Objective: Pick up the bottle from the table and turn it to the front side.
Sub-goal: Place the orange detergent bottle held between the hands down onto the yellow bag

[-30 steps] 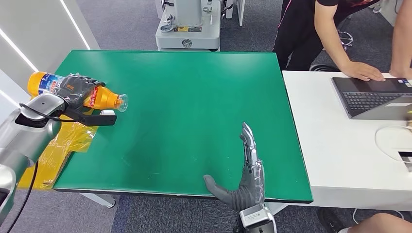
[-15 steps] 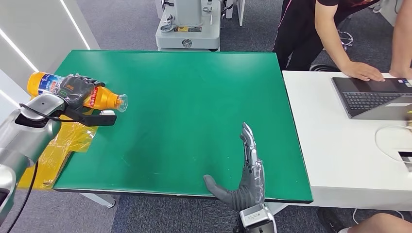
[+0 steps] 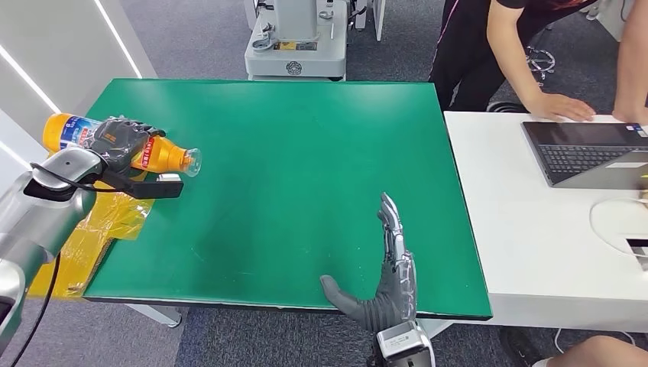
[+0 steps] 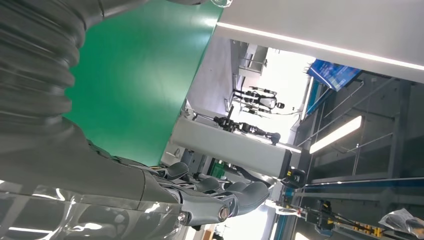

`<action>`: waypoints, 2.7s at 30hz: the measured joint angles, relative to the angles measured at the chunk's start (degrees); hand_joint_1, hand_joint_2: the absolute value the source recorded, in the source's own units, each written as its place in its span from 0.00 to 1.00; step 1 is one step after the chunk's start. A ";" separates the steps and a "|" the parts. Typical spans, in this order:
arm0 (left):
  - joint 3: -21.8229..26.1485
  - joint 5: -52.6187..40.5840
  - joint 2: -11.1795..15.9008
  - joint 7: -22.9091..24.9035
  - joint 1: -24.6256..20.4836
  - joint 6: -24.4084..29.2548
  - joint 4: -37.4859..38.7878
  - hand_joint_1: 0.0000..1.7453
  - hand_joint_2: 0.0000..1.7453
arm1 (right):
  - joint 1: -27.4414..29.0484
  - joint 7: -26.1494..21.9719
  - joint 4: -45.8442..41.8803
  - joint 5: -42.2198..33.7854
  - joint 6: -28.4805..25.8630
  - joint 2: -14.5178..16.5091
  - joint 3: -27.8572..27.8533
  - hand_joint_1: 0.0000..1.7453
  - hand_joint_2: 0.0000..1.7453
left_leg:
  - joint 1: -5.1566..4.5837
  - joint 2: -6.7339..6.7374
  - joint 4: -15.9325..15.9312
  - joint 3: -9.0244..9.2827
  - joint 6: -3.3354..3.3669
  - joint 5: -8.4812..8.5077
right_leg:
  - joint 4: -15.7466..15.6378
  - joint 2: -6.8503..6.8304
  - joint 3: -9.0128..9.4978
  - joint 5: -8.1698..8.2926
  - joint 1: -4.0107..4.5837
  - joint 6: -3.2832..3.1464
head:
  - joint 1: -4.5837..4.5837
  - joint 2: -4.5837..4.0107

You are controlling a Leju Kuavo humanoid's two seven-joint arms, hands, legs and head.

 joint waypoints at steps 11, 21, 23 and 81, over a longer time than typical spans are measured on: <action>0.00 0.00 0.00 0.00 0.00 0.00 0.00 1.00 1.00 | 0.00 0.00 0.00 -0.01 0.00 0.00 0.00 0.00 1.00 | 0.00 0.00 0.00 0.00 0.00 0.00 | 0.00 0.00 0.00 0.00 0.00 0.00 | 0.00 -0.01; 0.00 0.00 0.00 0.00 0.00 0.00 0.00 1.00 1.00 | 0.00 0.00 0.00 -0.01 0.00 0.00 0.00 0.00 1.00 | 0.00 0.00 0.00 0.00 0.00 0.00 | 0.00 0.00 0.00 0.00 0.00 0.00 | 0.00 -0.01; 0.00 0.00 0.00 0.00 0.00 0.00 0.00 1.00 1.00 | 0.00 0.00 0.00 0.00 0.01 0.00 0.00 0.00 1.00 | 0.00 0.00 0.00 0.00 0.00 0.00 | 0.00 0.00 0.00 0.00 0.00 0.00 | 0.00 -0.01; 0.00 -0.02 0.00 0.00 0.00 0.00 0.00 1.00 1.00 | 0.00 0.00 0.00 -0.01 -0.01 0.00 0.00 0.00 1.00 | 0.00 0.00 0.00 0.00 0.00 0.00 | 0.00 0.00 0.00 0.00 0.00 0.00 | 0.00 -0.01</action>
